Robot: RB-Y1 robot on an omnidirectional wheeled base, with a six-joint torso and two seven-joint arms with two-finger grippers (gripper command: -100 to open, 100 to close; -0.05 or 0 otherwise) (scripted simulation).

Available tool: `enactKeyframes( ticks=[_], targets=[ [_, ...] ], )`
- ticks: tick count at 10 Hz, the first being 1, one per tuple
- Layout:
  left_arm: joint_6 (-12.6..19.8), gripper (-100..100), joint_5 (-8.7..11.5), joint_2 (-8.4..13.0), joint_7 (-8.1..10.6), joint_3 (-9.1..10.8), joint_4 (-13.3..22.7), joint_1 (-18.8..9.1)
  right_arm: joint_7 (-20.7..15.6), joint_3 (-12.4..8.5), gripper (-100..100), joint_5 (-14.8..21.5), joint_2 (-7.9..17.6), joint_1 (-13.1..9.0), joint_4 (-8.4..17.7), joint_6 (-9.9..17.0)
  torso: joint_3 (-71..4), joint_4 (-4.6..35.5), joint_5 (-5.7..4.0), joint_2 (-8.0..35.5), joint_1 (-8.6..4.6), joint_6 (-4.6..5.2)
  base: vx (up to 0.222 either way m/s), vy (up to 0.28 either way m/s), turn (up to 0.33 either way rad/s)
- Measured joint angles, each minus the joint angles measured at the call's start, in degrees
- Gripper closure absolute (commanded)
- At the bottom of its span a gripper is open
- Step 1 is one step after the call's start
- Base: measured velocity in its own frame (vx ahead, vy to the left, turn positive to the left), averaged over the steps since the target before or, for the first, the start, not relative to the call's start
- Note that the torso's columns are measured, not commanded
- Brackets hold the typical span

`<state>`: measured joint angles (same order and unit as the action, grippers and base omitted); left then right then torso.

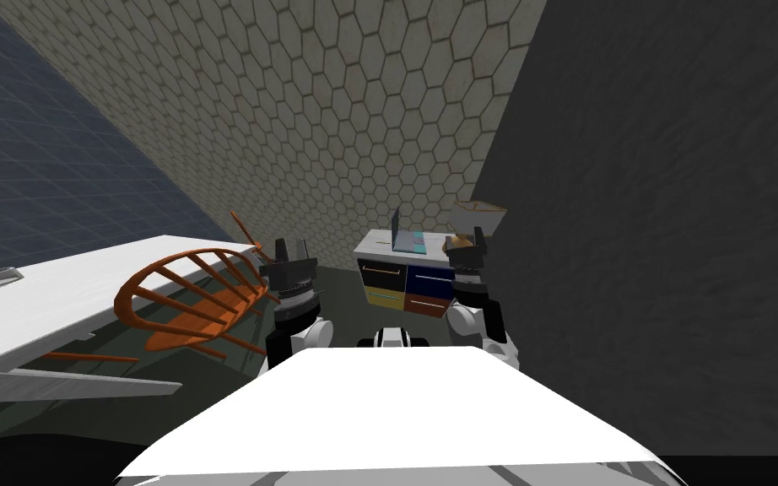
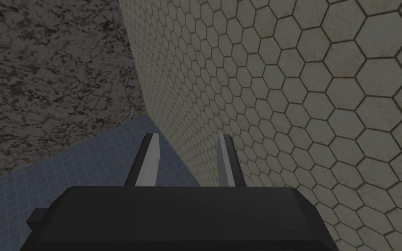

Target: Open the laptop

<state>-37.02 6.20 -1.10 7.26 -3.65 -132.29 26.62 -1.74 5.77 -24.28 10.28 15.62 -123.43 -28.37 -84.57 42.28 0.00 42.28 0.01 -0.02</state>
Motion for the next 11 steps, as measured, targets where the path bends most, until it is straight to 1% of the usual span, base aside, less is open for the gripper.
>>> enactKeyframes(
  ticks=[1,2,5,6,7,8,11],
  targets=[
    [0.0,0,0.0,0.0,0.00,0.00,0.0,0.0,0.3,0.2,-100,-1.7,0.2,-0.4,0.3,-0.5,0.0,0.0,0.00,0.0,-0.02,0.04,0.009,0.001,0.153],
    [0.0,0,0.0,0.0,0.00,0.00,0.0,0.0,0.6,0.5,-100,-3.4,0.5,-1.4,0.8,-1.1,0.0,0.0,0.00,0.0,0.00,0.00,0.009,0.000,0.088],
    [0.0,0,0.0,0.0,0.00,0.00,0.0,0.0,1.5,1.3,-100,-8.7,1.0,-3.4,2.0,-2.5,0.0,0.0,0.00,0.0,-0.01,0.04,0.010,0.000,0.139],
    [0.0,0,0.0,0.0,0.00,0.00,0.0,0.0,1.8,1.6,-100,-10.5,1.2,-4.4,2.5,-3.1,0.0,0.0,0.00,0.0,0.00,0.00,0.011,-0.001,0.109],
    [0.0,0,0.0,0.0,0.00,0.00,0.0,0.0,2.2,1.8,-100,-12.2,1.4,-4.9,2.8,-3.6,0.0,0.0,0.00,0.0,-0.02,0.04,0.006,0.000,-0.018],
    [0.0,0,0.0,0.0,0.00,0.01,0.0,0.0,2.2,1.9,-100,-13.3,1.4,-4.9,2.8,-3.8,0.0,0.0,-0.01,0.0,-0.03,0.04,0.009,0.002,0.134],
    [0.0,0,0.0,0.0,0.00,0.00,0.0,0.0,3.3,2.7,-100,-18.3,1.9,-7.2,4.3,-5.5,0.0,0.0,0.00,0.0,0.00,0.00,0.013,0.000,0.124]
  ],
)
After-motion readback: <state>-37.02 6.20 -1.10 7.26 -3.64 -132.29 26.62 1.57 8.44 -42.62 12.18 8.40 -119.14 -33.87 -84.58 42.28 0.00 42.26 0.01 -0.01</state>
